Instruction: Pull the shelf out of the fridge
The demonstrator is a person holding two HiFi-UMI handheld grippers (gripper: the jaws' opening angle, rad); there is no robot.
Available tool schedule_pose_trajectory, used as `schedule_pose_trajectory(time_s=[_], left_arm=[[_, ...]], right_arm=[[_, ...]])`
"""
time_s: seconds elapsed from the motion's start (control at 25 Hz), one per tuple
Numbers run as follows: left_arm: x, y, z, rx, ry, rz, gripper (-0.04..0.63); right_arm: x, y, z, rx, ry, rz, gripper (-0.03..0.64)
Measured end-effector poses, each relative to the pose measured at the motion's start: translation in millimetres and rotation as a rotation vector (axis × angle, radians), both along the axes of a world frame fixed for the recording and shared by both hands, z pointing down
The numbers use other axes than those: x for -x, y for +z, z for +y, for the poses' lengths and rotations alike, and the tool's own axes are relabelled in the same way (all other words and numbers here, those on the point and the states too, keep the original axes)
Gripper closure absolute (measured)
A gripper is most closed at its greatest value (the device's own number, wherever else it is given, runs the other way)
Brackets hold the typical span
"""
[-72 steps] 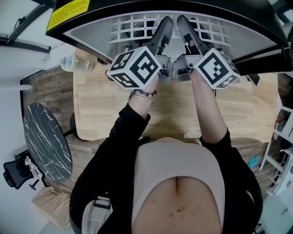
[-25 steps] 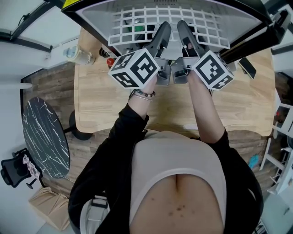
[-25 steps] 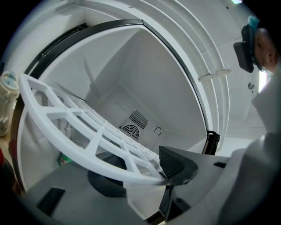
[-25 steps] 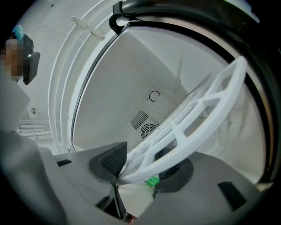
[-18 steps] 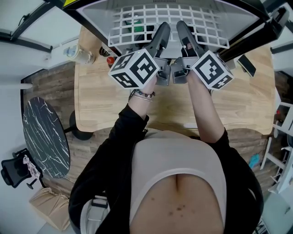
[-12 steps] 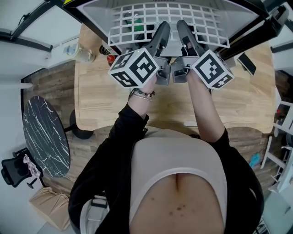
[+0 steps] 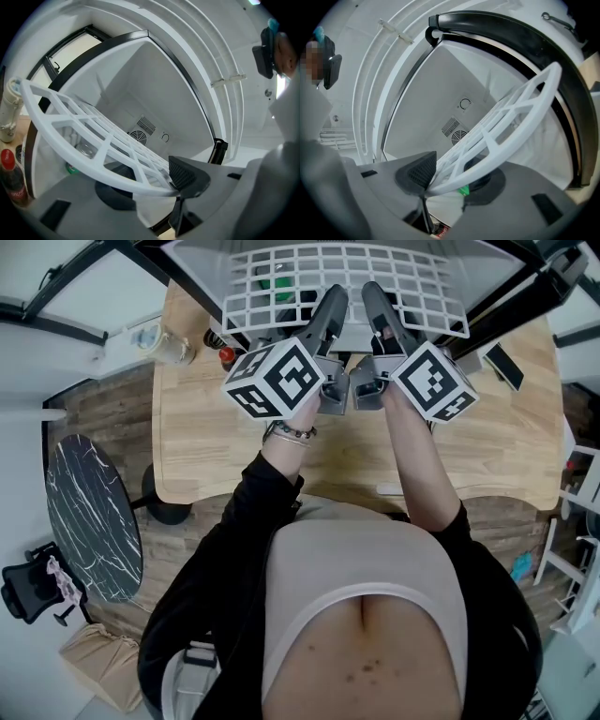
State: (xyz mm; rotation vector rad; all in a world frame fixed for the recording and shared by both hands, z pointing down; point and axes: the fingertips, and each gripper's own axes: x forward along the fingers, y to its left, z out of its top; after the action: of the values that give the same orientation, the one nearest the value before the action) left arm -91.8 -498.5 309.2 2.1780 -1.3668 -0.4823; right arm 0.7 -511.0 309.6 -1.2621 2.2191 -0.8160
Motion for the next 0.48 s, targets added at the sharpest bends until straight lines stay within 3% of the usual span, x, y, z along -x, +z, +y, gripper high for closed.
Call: schedule_pose_trajectory(time_s=[0.48], left_arm=[[0, 2, 15, 0.004, 0.0, 0.007, 0.383]], right_arm=[[-1, 2, 15, 0.004, -0.002, -0.007, 0.431]])
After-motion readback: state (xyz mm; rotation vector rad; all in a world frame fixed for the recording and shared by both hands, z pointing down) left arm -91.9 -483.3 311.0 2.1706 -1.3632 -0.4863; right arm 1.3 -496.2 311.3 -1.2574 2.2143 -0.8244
